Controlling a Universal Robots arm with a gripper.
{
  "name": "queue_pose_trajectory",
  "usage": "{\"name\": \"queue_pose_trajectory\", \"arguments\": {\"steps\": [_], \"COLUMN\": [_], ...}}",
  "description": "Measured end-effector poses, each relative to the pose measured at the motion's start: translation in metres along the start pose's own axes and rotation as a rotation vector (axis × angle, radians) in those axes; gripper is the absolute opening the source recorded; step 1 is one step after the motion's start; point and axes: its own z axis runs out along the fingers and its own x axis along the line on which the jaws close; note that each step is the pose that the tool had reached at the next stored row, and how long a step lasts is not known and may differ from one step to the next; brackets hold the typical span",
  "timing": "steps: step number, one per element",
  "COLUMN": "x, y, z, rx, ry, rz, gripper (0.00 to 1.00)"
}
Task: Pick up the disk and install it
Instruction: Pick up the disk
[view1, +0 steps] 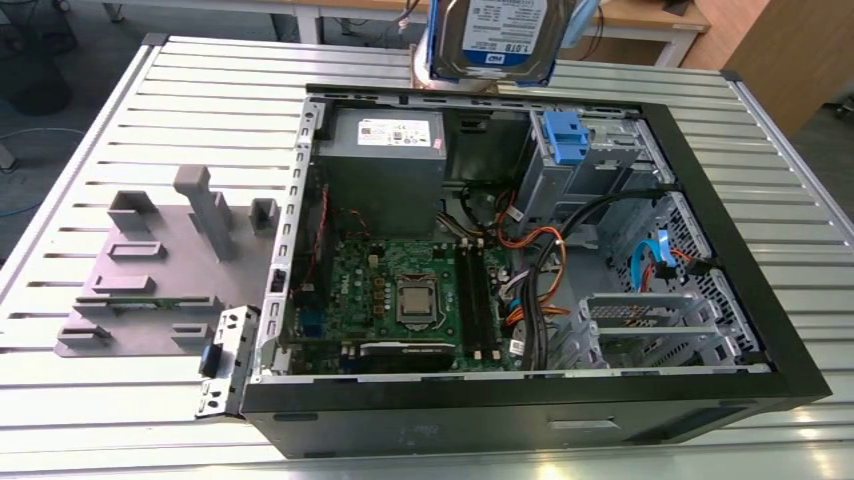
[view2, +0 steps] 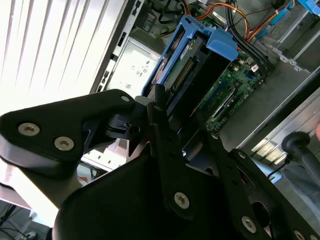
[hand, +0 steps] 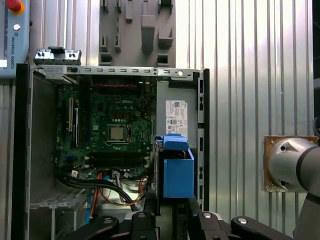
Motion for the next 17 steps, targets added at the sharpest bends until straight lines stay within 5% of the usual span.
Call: {"name": "queue_pose_trajectory", "arguments": {"steps": [17], "x": [0.0434], "y": [-0.0006], "z": [0.0032], "rx": [0.0], "ry": [0.0001], "rz": [0.0], "gripper": [0.35]}}
